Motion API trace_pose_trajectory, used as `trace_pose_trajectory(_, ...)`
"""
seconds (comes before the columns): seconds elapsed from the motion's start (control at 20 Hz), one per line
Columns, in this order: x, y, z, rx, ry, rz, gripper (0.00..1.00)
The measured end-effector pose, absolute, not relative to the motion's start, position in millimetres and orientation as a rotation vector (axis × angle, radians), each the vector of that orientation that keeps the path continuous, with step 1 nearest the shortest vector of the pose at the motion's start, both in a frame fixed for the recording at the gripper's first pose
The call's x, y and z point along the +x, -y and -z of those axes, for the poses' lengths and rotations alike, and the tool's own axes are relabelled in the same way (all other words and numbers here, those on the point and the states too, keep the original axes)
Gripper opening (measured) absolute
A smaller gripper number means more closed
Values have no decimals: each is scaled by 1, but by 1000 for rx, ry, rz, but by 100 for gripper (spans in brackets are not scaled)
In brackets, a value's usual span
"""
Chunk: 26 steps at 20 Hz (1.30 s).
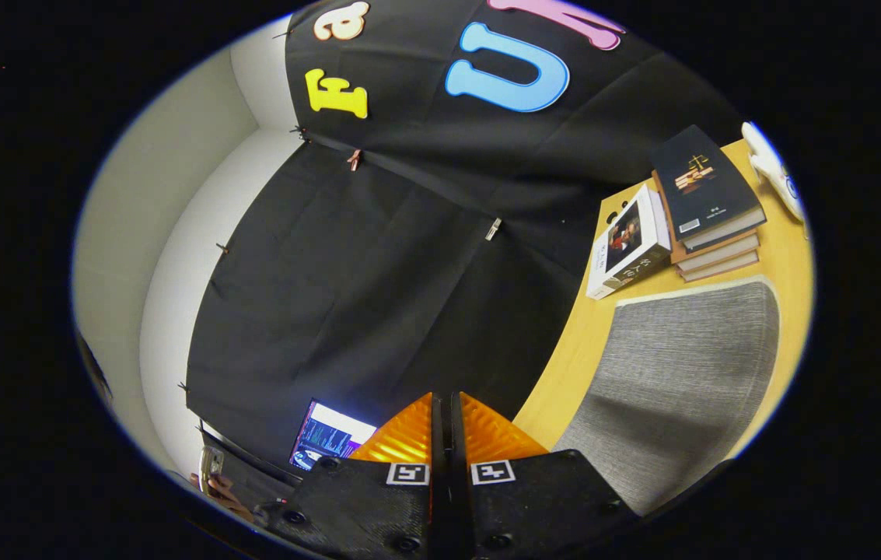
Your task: Open the storage box then place both shoes into the box .Put the left shoe in first, then the right shoe, with the right side of both shoes facing outward in a uniform manner.
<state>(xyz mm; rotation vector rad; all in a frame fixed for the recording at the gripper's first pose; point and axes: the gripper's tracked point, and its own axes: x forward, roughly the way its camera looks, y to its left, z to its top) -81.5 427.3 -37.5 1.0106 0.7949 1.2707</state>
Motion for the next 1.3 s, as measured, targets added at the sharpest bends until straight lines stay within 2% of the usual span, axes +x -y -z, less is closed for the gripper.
trace_pose_trajectory(0.2,-87,-439,19,1001,-753,-1290,5)
trace_pose_trajectory(0.35,-85,-407,31,1013,-779,-1269,5)
trace_pose_trajectory(0.55,-74,-346,97,975,-820,-1150,81)
trace_pose_trajectory(0.75,-57,-303,176,1083,-925,-947,82)
trace_pose_trajectory(0.9,-58,-293,229,1150,-1017,-867,82)
trace_pose_trajectory(1.1,-65,-300,273,1196,-1100,-835,82)
trace_pose_trajectory(1.3,-65,-315,270,1330,-1149,-876,83)
